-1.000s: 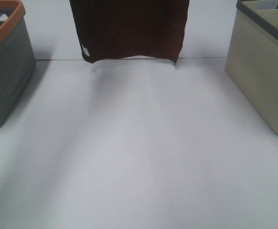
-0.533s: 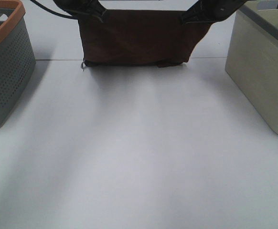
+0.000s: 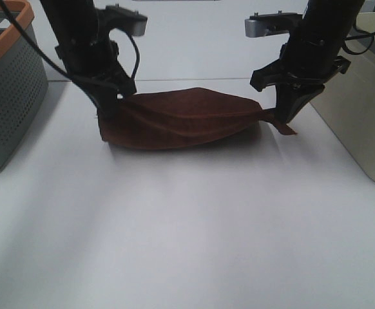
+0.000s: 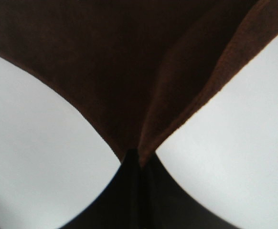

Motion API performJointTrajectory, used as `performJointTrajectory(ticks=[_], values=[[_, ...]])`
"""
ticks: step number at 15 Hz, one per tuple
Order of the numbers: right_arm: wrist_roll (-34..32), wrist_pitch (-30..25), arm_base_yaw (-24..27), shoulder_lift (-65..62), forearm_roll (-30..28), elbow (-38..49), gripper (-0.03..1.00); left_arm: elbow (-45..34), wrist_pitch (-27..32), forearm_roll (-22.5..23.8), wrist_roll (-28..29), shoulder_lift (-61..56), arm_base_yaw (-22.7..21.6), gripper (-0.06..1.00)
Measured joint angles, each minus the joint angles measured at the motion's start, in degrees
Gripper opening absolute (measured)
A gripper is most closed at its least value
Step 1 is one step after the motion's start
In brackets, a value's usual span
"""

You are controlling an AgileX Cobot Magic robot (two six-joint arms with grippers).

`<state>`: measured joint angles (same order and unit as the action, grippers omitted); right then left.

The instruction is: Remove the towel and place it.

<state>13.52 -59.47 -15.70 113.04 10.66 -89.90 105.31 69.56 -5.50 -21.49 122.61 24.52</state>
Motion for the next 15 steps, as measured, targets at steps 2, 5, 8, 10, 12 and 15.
performJointTrajectory(ticks=[2, 5, 8, 10, 12, 15], values=[[-0.3, -2.4, 0.1, 0.0, 0.2, 0.1, 0.00, -4.4, 0.1, -0.7, -0.1, 0.0, 0.0, 0.00], [-0.1, -2.5, 0.1, -0.3, 0.2, 4.1, 0.00, -8.8, 0.1, -1.5, -0.2, 0.0, 1.6, 0.00], [2.2, -2.5, 0.1, -0.3, 2.3, 11.6, 0.00, -12.0, 0.1, -2.0, -0.4, 0.0, 2.4, 0.00], [3.2, -2.5, 0.1, -0.3, 3.3, 13.9, 0.00, -12.8, 0.1, -2.1, -0.4, 0.0, 2.5, 0.00], [4.2, -2.5, 0.1, -0.3, 3.6, 14.8, 0.00, -12.8, 0.1, -2.2, -0.4, 0.0, 2.5, 0.00], [4.5, -2.5, 0.1, -0.3, 3.7, 14.8, 0.17, -12.8, 0.1, -2.9, -0.4, 0.0, 2.5, 0.00]])
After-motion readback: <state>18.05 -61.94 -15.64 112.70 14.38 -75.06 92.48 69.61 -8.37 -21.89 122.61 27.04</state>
